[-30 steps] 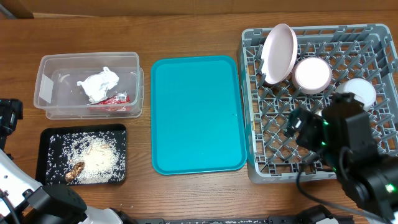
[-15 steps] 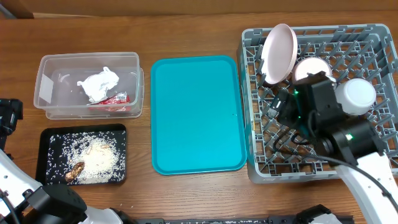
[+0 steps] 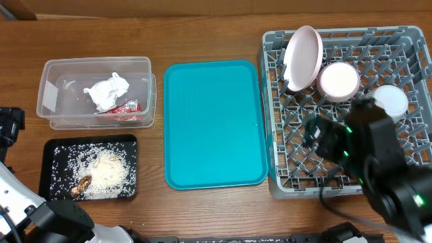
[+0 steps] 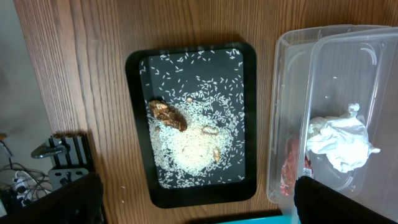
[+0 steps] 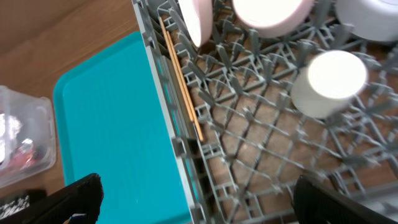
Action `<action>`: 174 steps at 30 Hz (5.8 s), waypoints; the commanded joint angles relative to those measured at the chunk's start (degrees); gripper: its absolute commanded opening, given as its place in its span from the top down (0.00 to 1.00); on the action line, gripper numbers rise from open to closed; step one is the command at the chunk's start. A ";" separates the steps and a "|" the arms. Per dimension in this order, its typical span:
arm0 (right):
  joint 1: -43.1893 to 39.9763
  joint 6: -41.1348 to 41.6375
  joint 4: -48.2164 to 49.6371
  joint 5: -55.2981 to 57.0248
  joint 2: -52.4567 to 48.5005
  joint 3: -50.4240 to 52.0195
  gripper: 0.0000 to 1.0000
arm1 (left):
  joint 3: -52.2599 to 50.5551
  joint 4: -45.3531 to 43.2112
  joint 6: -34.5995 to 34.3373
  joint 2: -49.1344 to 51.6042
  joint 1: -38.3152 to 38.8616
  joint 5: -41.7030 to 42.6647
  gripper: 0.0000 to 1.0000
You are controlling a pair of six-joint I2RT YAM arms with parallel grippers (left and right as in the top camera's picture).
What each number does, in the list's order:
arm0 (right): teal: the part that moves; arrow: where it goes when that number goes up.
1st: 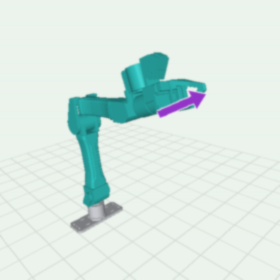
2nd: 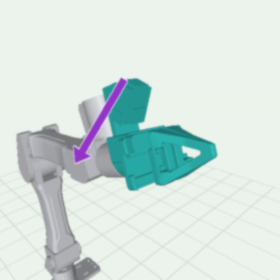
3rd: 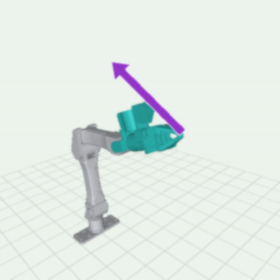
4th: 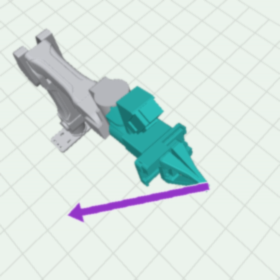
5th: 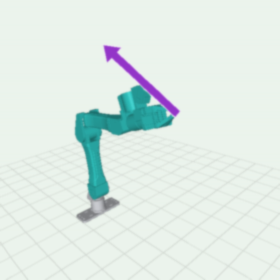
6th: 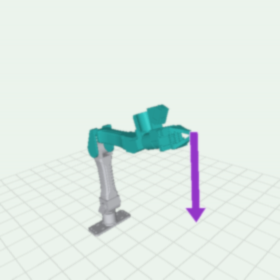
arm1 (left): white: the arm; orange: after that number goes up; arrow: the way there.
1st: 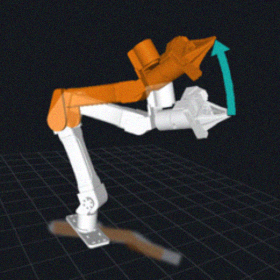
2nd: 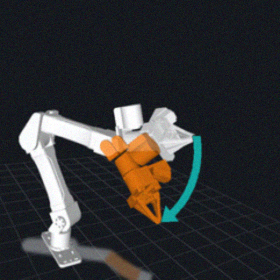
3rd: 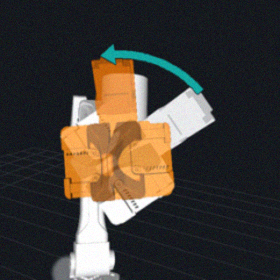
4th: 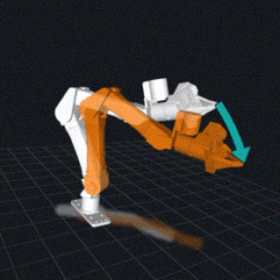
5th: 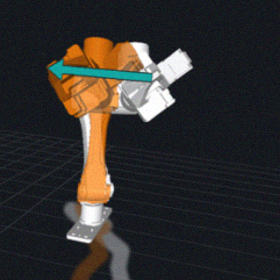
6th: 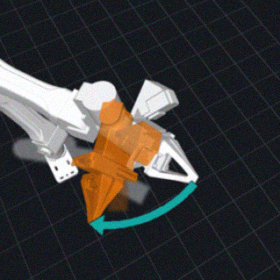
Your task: Sort waste into correct bins and load items into the dishwasher
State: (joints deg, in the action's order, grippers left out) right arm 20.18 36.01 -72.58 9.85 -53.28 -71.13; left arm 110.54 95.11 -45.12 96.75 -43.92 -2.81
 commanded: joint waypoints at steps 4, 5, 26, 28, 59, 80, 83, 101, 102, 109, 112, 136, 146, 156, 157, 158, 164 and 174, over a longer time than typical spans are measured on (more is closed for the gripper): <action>0.07 0.02 -5.75 -0.04 7.72 0.00 0.00 | 0.72 -0.02 -1.18 -0.48 -0.26 -0.57 0.00; 0.07 0.02 -6.71 -0.04 8.31 0.00 0.00 | 0.72 -0.02 -1.18 -0.48 -0.26 -0.59 0.00; 0.07 0.04 -11.23 -0.11 8.52 0.02 0.00 | 0.72 -0.02 -1.18 -0.48 -0.26 -0.59 0.00; 0.07 0.04 -11.58 -0.11 8.52 0.02 0.00 | 0.72 -0.02 -1.18 -0.48 -0.26 -0.57 0.00; -12.48 -11.02 0.35 -2.47 21.33 9.22 0.00 | 0.72 -0.02 -1.18 -0.48 -0.26 -0.57 0.00; -18.97 -16.33 44.70 -8.70 43.28 48.24 0.00 | 0.72 -0.02 -1.18 -0.48 -0.26 -0.57 0.00; -19.02 -16.35 49.42 -8.68 46.05 52.04 0.00 | 0.72 -0.02 -1.18 -0.48 -0.26 -0.57 0.00; -21.92 -16.33 66.69 -10.01 51.21 64.46 0.00 | 0.72 -0.02 -1.18 -0.48 -0.26 -0.57 0.00; -21.92 -16.33 68.04 -10.01 51.36 65.24 0.00 | 0.72 -0.02 -1.18 -0.48 -0.26 -0.57 0.00; -21.92 -16.33 72.81 -10.19 53.16 68.85 0.00 | 0.72 -0.02 -1.18 -0.48 -0.26 -0.57 0.00; -21.92 -16.33 75.03 -10.21 53.16 70.25 0.00 | 0.72 -0.02 -1.18 -0.48 -0.26 -0.57 0.00; -21.86 -23.87 67.76 -9.84 53.11 70.69 0.00 | 0.72 -0.85 -1.18 -0.48 -0.31 -0.57 0.00; -21.86 -23.87 67.76 -9.84 53.11 70.69 0.00 | 0.72 -0.85 -1.18 -0.48 -0.31 -0.57 0.00; -21.86 -23.87 67.76 -9.84 53.11 70.69 0.00 | 0.72 -0.85 -1.18 -0.48 -0.31 -0.57 0.00; -21.86 -23.87 67.76 -9.84 53.11 70.69 0.00 | 0.72 -0.85 -1.18 -0.48 -0.31 -0.59 0.00; -21.86 -23.87 67.76 -9.84 53.11 70.69 0.00 | 0.72 -0.87 -1.18 -0.48 -0.31 -0.57 0.00; -21.86 -23.87 67.76 -9.84 53.11 70.69 0.00 | 0.72 -0.85 -1.18 -0.48 -0.31 -0.59 0.00; -21.86 -23.87 67.76 -9.84 53.11 70.69 0.00 | 0.72 -0.87 -1.18 0.33 -0.31 -0.59 0.00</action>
State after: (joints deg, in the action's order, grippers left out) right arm -1.48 12.36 -5.15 0.21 -0.73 -1.06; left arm 110.54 94.32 -45.12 96.75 -43.92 -2.79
